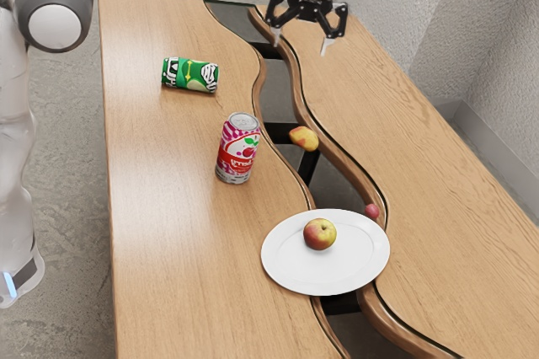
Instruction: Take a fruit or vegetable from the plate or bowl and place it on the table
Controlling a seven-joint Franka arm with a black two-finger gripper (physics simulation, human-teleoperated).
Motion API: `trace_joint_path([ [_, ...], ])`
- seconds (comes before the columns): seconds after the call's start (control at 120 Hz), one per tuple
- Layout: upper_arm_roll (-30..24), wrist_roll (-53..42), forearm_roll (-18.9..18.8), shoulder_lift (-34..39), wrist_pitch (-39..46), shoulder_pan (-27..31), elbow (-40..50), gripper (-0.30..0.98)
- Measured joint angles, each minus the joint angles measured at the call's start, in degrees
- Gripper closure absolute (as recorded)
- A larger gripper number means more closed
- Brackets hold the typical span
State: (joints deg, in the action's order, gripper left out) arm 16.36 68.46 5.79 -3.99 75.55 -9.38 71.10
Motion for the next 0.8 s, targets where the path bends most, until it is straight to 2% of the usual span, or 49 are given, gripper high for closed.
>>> trace_joint_path([
  [0.208, -0.6, 21.3, 1.7, -1.3, -0.1, -1.3, -0.5, 0.00],
  [0.283, -1.1, 26.8, 2.1, -5.0, 2.4, -1.7, -0.8, 0.00],
  [0.35, -1.4, 29.4, 4.9, -10.2, 6.3, -1.1, -1.3, 0.00],
  [0.467, -5.9, 32.1, 8.8, -15.8, 13.7, -0.9, -0.8, 0.00],
  [0.625, -8.2, 34.1, 13.3, -14.5, 23.7, -2.8, 9.0, 0.00],
  [0.708, -9.7, 34.9, 15.1, -9.2, 30.2, -3.7, 20.6, 0.00],
  [0.8, -10.1, 35.2, 16.1, -6.8, 35.3, -4.7, 26.2, 0.00],
])
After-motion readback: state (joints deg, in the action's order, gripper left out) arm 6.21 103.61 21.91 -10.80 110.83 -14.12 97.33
